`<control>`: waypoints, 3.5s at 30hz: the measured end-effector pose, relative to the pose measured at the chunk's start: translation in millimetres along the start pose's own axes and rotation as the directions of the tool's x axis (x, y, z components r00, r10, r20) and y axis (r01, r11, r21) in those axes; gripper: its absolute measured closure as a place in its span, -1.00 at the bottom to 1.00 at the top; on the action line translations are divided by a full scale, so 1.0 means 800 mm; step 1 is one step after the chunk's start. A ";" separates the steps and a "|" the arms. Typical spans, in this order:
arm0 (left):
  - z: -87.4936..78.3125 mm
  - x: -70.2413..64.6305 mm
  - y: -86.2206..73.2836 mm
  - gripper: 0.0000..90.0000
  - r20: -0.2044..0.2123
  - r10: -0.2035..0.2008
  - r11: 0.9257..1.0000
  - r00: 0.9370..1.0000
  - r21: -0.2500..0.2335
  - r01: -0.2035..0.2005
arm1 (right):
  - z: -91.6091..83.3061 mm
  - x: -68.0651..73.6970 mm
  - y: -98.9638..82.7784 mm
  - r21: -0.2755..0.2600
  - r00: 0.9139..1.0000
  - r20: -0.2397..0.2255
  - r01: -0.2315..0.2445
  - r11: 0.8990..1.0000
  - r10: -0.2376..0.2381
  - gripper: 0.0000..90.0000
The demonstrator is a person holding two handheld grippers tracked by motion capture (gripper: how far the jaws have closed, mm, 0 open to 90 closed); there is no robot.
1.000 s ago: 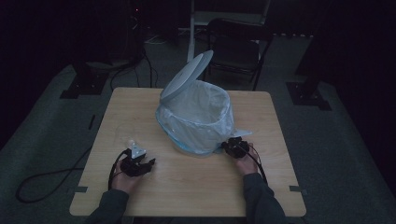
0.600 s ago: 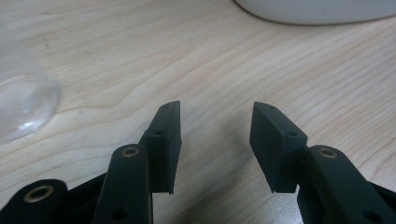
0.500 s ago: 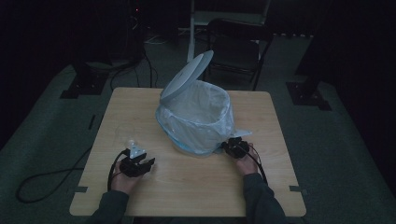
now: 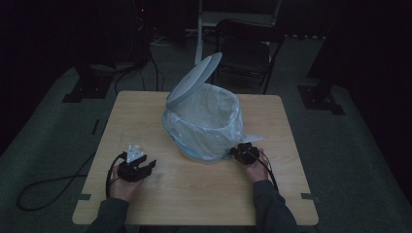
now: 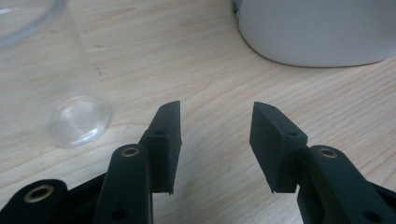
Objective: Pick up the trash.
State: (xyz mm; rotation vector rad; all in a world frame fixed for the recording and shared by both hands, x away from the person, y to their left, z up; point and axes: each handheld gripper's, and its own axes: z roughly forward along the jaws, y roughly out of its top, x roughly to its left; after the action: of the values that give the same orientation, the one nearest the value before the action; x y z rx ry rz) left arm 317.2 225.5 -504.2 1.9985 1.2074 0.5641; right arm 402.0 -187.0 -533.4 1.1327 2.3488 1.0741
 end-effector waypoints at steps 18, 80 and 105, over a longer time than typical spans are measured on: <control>-0.046 0.038 0.059 0.17 -0.119 -0.024 0.994 0.993 -0.105 0.012 | 0.000 0.000 -0.002 -0.009 1.000 -0.004 -0.010 1.000 0.010 1.00; -0.019 0.074 0.054 0.94 -0.027 -0.073 0.991 0.997 0.110 0.076 | 0.000 0.000 -0.001 -0.009 1.000 0.002 0.005 1.000 -0.005 1.00; -0.017 0.054 0.077 0.93 0.091 -0.016 0.994 0.996 0.107 0.006 | 0.000 0.001 -0.002 -0.012 1.000 0.002 0.004 1.000 -0.004 1.00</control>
State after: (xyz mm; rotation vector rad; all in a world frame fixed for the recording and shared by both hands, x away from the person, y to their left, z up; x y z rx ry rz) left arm 363.3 250.0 -448.0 2.0818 1.2138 0.4049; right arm 400.9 -187.2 -534.5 1.1237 2.3391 1.0837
